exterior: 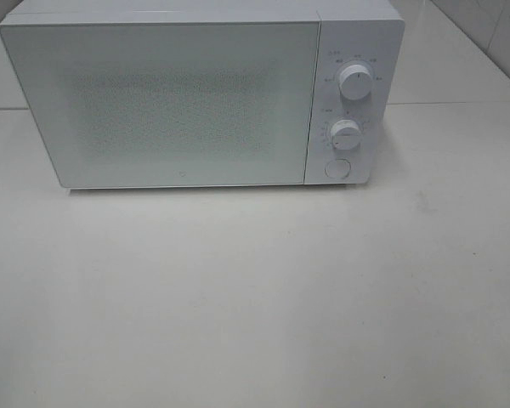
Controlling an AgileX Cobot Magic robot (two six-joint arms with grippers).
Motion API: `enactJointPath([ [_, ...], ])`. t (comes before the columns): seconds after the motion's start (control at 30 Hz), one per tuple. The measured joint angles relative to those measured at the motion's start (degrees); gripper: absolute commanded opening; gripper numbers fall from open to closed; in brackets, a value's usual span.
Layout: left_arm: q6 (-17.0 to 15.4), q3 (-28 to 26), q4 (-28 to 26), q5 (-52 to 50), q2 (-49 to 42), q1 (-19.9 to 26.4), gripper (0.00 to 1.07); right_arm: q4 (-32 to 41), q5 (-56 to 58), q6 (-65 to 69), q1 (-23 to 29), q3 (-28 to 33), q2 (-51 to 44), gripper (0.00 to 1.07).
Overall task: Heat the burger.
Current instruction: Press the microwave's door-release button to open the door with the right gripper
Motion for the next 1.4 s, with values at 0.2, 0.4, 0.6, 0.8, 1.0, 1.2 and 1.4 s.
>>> enactJointPath([
  [0.2, 0.00, 0.00, 0.00, 0.00, 0.00, 0.00, 0.84, 1.26, 1.49, 0.00, -9.91, 2.75, -9.63, 0.70],
  [0.4, 0.00, 0.00, 0.00, 0.00, 0.00, 0.00, 0.84, 1.32, 2.35, 0.00, -15.81, 4.41, -19.54, 0.70],
  [0.6, 0.00, 0.00, 0.00, 0.00, 0.00, 0.00, 0.84, 1.43, 2.75, -0.06, -17.07, 4.41, -26.81, 0.70],
  [0.8, 0.00, 0.00, 0.00, -0.06, 0.00, 0.00, 0.84, 1.43, 2.75, -0.06, -17.07, 4.53, -27.22, 0.70],
  [1.0, 0.00, 0.00, 0.00, -0.06, 0.00, 0.00, 0.84, 1.43, 2.75, -0.06, -17.07, 4.53, -27.22, 0.70],
  [1.2, 0.00, 0.00, 0.00, -0.06, 0.00, 0.00, 0.84, 1.43, 2.75, -0.06, -17.07, 4.53, -27.22, 0.70],
  [1.4, 0.00, 0.00, 0.00, -0.06, 0.00, 0.00, 0.84, 1.32, 1.72, -0.06, -17.07, 1.66, -26.18, 0.70],
])
